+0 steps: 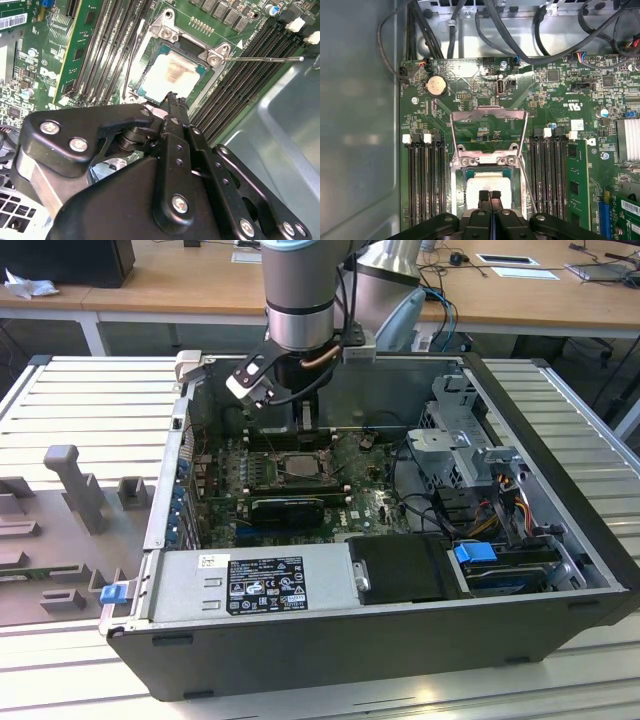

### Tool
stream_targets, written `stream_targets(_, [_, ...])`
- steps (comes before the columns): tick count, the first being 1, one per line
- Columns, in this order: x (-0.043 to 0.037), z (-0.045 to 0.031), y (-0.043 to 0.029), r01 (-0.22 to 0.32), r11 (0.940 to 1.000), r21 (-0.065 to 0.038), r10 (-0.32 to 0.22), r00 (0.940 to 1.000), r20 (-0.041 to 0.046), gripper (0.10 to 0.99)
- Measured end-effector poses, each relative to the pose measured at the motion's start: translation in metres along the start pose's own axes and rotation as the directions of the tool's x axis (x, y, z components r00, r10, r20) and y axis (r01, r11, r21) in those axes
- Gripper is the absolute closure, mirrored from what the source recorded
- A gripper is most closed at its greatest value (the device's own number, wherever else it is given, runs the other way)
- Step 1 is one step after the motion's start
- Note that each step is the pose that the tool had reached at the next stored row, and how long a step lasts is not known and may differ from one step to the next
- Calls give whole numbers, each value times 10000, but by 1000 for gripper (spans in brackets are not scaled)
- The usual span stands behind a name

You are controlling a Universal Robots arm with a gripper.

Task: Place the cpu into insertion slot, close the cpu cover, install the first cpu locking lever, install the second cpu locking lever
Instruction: 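Close the cpu cover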

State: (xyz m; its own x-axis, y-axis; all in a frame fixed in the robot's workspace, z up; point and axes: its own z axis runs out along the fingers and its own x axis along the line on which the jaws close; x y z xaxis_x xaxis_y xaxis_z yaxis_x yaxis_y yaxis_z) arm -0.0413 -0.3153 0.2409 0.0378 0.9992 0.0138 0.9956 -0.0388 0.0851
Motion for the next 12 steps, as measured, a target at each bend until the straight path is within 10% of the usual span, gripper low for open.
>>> stream_targets(12, [6,-126,13,-1,10000,0,1,10000,-1,980])
